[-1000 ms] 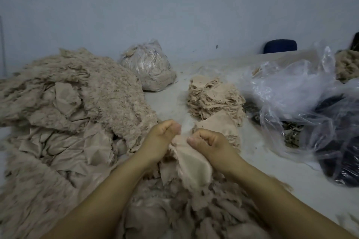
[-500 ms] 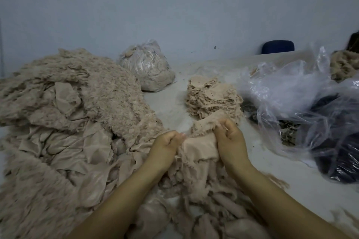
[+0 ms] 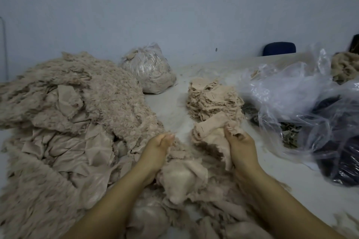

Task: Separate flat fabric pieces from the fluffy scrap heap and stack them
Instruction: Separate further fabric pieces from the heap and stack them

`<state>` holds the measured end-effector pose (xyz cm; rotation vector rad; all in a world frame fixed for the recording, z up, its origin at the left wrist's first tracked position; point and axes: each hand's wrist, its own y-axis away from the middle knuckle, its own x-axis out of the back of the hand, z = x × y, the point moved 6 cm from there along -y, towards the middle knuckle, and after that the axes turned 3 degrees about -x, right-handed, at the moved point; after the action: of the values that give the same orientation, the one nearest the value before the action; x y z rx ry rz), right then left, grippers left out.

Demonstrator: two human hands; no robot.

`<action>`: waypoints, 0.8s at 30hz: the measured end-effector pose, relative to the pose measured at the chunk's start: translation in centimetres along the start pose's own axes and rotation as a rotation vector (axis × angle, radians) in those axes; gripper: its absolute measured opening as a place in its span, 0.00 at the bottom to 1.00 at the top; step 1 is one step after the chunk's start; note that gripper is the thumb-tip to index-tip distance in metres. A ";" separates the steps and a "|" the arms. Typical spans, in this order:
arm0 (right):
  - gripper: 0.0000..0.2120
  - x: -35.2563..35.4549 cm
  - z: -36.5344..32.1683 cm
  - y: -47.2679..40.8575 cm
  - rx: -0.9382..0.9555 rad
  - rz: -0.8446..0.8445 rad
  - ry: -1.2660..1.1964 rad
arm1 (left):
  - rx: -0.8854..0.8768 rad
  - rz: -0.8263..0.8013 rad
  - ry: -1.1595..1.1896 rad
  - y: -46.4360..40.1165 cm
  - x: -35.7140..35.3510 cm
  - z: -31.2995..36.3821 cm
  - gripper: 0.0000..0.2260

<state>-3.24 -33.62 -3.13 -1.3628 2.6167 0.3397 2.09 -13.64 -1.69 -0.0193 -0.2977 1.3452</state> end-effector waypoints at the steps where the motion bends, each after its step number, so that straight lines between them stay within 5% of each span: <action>1: 0.17 -0.1 0.1 0.0 -0.008 -0.011 0.011 | 0.000 -0.049 -0.027 0.0 0.1 0.0 0.15; 5: 0.11 -1.9 0.3 0.6 -0.051 -0.115 -0.131 | 0.039 -0.284 -0.071 0.6 -2.1 0.8 0.25; 7: 0.11 -3.0 0.5 1.0 -0.114 -0.189 -0.219 | 0.004 -0.313 -0.003 0.9 -3.6 1.4 0.20; 9: 0.13 -3.6 0.7 1.4 -0.149 -0.262 -0.256 | -0.015 -0.219 0.087 0.8 -3.9 1.6 0.11; 15: 0.05 -2.8 -0.4 0.4 -0.222 -0.367 -0.144 | 0.103 -0.007 0.315 -1.1 -1.4 1.2 0.16; 19: 0.16 -3.8 -0.1 0.4 -0.364 -0.565 0.006 | -0.017 -0.045 0.147 -2.2 -1.9 2.6 0.13; 24: 0.04 -3.6 -0.9 -1.6 -0.033 -0.335 0.102 | -0.153 -0.123 -0.004 -3.0 -3.2 2.4 0.10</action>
<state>0.08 -31.91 -1.56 -1.8359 2.4055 0.2709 3.83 -17.75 0.49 -0.1243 -0.3982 1.1984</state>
